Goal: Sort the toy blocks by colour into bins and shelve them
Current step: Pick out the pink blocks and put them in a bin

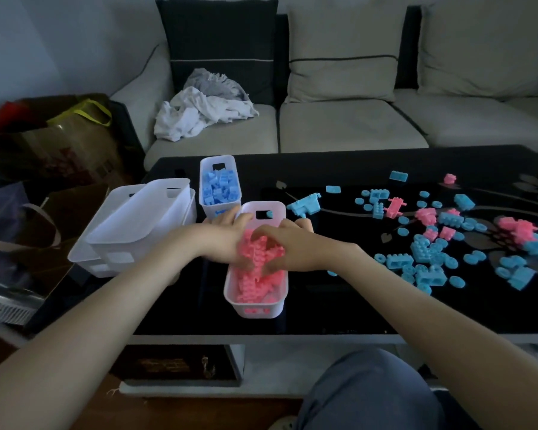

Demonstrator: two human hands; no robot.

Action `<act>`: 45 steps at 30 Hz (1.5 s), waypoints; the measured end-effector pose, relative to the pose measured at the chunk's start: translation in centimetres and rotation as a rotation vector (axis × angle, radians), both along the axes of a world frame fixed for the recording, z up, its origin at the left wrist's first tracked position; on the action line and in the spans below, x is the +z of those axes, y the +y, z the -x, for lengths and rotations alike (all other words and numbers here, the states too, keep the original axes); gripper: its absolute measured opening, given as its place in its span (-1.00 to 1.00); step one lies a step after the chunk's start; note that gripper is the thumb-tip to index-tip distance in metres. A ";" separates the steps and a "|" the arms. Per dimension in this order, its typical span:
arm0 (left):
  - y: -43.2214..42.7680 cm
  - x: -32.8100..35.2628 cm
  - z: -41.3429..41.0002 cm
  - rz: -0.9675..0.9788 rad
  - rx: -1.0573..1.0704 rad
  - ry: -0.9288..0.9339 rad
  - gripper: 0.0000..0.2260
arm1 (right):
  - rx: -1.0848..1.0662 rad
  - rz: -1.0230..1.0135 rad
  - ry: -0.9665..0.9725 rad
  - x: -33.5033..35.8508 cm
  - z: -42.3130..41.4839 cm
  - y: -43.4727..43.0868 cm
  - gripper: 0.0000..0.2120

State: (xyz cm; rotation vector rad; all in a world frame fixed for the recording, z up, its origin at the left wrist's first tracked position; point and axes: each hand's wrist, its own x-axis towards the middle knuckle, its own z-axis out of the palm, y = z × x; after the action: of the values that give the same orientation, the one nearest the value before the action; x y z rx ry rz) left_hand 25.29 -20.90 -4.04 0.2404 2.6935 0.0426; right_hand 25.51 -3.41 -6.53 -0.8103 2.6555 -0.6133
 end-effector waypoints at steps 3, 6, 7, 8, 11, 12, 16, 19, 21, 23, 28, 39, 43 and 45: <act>1.9 1.9 1.7 -0.009 -0.048 0.032 -0.15 | 0.018 0.085 0.105 -0.2 0.4 1.8 -0.49; 6.1 1.7 3.5 -0.222 -0.112 0.295 -0.46 | -0.090 0.331 0.076 0.5 1.4 4.2 -0.59; 7.9 1.1 4.1 -0.301 -0.138 0.394 -0.54 | -0.158 0.429 0.049 0.8 1.9 5.3 -0.65; 9.9 0.6 4.6 -0.357 -0.166 0.458 -0.58 | -0.233 0.483 0.044 1.2 2.5 6.7 -0.70; 15.5 -1.2 6.2 -0.426 -0.250 0.459 -0.55 | -0.435 0.371 0.083 1.1 4.3 12.5 -0.76; 17.0 -1.6 6.6 -0.426 -0.273 0.445 -0.52 | -0.523 0.294 0.107 0.5 5.0 14.8 -0.75; 22.7 -4.1 8.4 -0.320 -0.427 0.398 -0.48 | -0.823 0.052 0.191 -2.7 6.8 23.4 -0.67; 25.5 -6.0 10.3 -0.265 -0.440 0.369 -0.51 | -0.778 -0.174 0.261 -4.3 8.0 25.8 -0.54; 26.6 -6.6 11.6 -0.288 -0.399 0.396 -0.54 | -0.704 -0.328 0.261 -5.1 9.0 26.1 -0.52; 27.5 -7.0 12.7 -0.324 -0.353 0.396 -0.62 | -0.666 -0.366 0.240 -5.8 10.0 26.3 -0.61; 29.3 -7.9 14.0 -0.205 -0.327 0.411 -0.73 | -0.607 -0.190 0.214 -6.2 11.7 27.2 -0.77; 31.3 -6.5 12.0 -0.333 -0.190 0.376 -0.67 | -0.856 0.571 0.151 -2.2 7.7 24.4 -0.84; 28.1 -3.6 10.9 -0.517 -0.110 0.311 -0.70 | -0.809 0.726 0.032 -0.4 5.9 21.6 -0.81; 25.0 -1.7 10.1 -0.598 -0.054 0.269 -0.75 | -0.734 0.774 0.004 0.6 5.3 19.4 -0.81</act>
State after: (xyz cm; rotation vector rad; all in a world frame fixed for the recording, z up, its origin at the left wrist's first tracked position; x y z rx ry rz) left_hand 15.18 4.12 -5.71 0.5273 2.8655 0.8604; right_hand 20.22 16.00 -5.94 0.0826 2.6511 -1.8717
